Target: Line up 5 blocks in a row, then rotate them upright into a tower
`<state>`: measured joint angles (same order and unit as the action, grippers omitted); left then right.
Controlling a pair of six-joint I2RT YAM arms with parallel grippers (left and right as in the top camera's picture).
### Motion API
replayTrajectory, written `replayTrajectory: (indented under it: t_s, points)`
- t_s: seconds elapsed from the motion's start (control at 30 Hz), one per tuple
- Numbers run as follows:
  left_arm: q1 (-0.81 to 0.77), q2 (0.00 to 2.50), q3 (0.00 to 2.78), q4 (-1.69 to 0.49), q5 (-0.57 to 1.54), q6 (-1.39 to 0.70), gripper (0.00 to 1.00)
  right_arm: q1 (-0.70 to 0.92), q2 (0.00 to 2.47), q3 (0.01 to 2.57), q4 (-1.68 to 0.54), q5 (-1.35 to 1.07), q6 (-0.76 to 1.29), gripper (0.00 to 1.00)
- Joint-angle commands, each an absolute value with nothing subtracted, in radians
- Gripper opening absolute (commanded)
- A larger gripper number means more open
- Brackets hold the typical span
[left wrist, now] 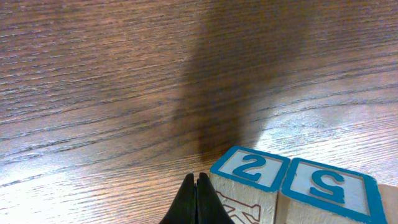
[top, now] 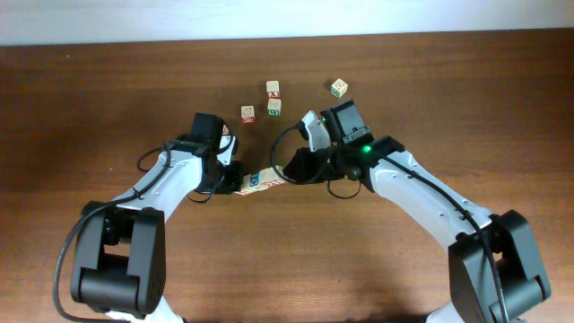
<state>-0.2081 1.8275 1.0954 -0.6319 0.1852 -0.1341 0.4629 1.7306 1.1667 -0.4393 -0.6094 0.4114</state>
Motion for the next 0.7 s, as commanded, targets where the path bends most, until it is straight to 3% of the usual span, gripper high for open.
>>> replayTrajectory:
  t_s: [0.0, 0.67]
  points:
    - [-0.244, 1.835, 1.097, -0.624, 0.385, -0.125, 0.0, 0.518, 1.751, 1.171, -0.435, -0.615, 0.402, 0.04]
    - [-0.244, 1.835, 1.097, -0.624, 0.405, -0.125, 0.0, 0.577, 1.754, 1.202, -0.431, -0.522, 0.4, 0.04]
